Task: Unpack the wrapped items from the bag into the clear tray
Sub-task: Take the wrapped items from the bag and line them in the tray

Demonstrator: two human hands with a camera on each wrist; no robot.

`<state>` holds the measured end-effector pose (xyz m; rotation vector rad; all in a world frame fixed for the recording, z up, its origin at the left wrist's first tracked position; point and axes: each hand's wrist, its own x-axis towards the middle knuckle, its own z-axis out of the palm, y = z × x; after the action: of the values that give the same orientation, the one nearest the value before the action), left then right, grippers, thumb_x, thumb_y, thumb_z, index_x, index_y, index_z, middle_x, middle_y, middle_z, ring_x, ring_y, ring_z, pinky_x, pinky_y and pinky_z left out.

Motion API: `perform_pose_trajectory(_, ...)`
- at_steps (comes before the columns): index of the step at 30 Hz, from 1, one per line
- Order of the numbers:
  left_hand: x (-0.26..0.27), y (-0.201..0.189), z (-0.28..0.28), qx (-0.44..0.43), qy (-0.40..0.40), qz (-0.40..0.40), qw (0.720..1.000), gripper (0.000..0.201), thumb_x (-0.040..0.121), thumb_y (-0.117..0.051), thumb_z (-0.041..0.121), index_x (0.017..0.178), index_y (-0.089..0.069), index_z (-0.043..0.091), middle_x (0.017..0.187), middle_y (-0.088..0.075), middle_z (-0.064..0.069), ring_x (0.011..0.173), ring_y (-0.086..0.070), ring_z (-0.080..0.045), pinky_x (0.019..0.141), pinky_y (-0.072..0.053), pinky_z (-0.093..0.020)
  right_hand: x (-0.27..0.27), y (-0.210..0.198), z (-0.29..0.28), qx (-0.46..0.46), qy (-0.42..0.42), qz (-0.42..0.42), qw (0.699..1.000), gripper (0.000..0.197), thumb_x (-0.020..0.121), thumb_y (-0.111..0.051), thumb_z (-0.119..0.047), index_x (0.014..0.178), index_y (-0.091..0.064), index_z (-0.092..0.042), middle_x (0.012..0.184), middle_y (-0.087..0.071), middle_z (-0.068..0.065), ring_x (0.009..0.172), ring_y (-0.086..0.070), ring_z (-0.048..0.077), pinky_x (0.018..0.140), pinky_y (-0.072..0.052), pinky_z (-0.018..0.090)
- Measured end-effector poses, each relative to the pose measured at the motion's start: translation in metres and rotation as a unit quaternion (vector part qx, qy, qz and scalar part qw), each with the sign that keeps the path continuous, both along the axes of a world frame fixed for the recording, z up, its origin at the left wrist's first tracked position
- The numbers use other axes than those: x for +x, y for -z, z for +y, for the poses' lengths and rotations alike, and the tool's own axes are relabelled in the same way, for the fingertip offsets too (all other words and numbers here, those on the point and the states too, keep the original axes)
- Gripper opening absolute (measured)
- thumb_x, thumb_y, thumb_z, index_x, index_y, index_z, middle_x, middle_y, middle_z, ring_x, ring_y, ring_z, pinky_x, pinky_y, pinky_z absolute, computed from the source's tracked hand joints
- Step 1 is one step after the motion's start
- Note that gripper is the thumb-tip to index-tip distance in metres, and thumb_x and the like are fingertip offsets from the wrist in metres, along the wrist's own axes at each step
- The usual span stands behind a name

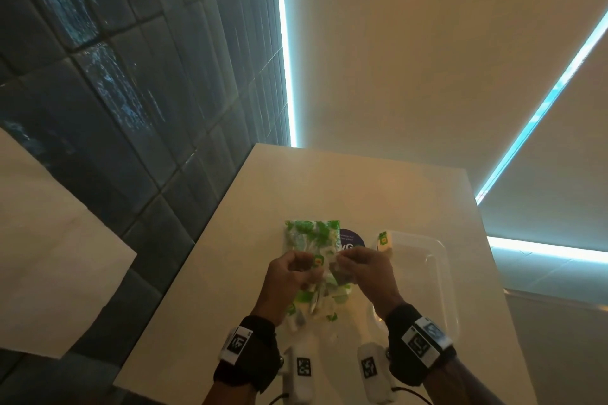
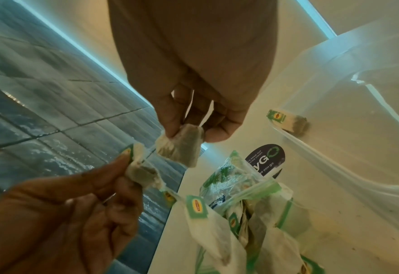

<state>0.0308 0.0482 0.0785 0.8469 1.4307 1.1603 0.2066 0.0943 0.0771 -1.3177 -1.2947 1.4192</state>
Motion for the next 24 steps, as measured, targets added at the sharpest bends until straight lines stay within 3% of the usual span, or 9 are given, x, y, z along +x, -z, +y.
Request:
perform_pose_trajectory(6,-0.002,-0.004,0.001,-0.042,0.017,-0.029,0.999,0.025,0.076,-0.077,0.004,0.098,-0.069,0.009,0.087,-0.07,-0.007,0.068,-0.065,-0.014,0.056,-0.049,-0.022,-0.004,-0.003,-0.004,0.113,0.006,-0.082,0.99,0.007,0.087,-0.068,-0.008,0.087,-0.074,-0.012,0.077,-0.073,-0.001,0.068,-0.071,0.01,0.063,-0.058,0.021)
perform_pose_trajectory(10,0.0,-0.004,0.003,-0.048,0.024,-0.086,0.995,0.029,0.077,-0.076,0.004,0.104,-0.066,0.004,0.095,-0.071,-0.013,0.078,-0.068,-0.02,0.065,-0.053,-0.027,-0.009,-0.014,-0.01,0.108,-0.037,-0.028,0.993,0.009,0.088,-0.066,-0.005,0.092,-0.072,-0.001,0.08,-0.073,0.002,0.07,-0.069,0.006,0.062,-0.053,0.015)
perform_pose_trajectory(13,-0.001,-0.002,0.006,-0.051,-0.011,-0.111,0.992,0.036,0.074,-0.078,0.004,0.107,-0.062,0.003,0.103,-0.069,-0.018,0.086,-0.069,-0.027,0.071,-0.056,-0.033,-0.01,-0.017,-0.012,0.101,-0.064,-0.017,0.993,0.012,0.09,-0.064,-0.011,0.095,-0.073,-0.004,0.082,-0.073,0.002,0.074,-0.069,0.008,0.066,-0.053,0.017)
perform_pose_trajectory(16,-0.001,-0.004,0.006,-0.048,-0.019,-0.087,0.995,0.033,0.077,-0.076,0.004,0.106,-0.061,0.003,0.099,-0.069,-0.016,0.081,-0.069,-0.023,0.067,-0.055,-0.029,-0.011,-0.016,-0.009,0.071,-0.092,-0.016,0.993,0.015,0.09,-0.065,-0.016,0.099,-0.073,-0.007,0.088,-0.074,0.004,0.081,-0.071,0.013,0.073,-0.057,0.023)
perform_pose_trajectory(20,-0.001,-0.002,0.003,-0.031,0.007,-0.089,0.995,0.022,0.086,-0.064,-0.003,0.107,-0.063,0.004,0.097,-0.071,-0.018,0.082,-0.07,-0.024,0.073,-0.055,-0.033,-0.012,-0.013,-0.006,0.012,-0.05,0.044,0.998,0.01,0.085,-0.069,-0.005,0.093,-0.074,-0.001,0.083,-0.074,0.012,0.075,-0.069,0.021,0.068,-0.058,0.026)
perform_pose_trajectory(22,-0.003,-0.001,0.0,-0.018,0.011,-0.028,0.999,0.027,0.086,-0.06,-0.007,0.105,-0.066,0.011,0.101,-0.071,-0.014,0.086,-0.068,-0.023,0.071,-0.054,-0.029,-0.011,-0.013,-0.005,-0.024,-0.034,0.079,0.996,0.01,0.085,-0.067,0.0,0.093,-0.072,0.004,0.084,-0.071,0.017,0.075,-0.067,0.023,0.065,-0.057,0.028)
perform_pose_trajectory(24,-0.003,0.001,-0.002,-0.003,0.039,0.089,0.995,0.037,0.081,-0.061,-0.008,0.1,-0.067,0.024,0.105,-0.067,-0.004,0.089,-0.064,-0.018,0.067,-0.051,-0.022,-0.01,-0.014,-0.003,-0.058,-0.035,0.106,0.992,0.012,0.086,-0.064,0.003,0.095,-0.07,0.009,0.087,-0.069,0.021,0.078,-0.067,0.027,0.067,-0.059,0.034)
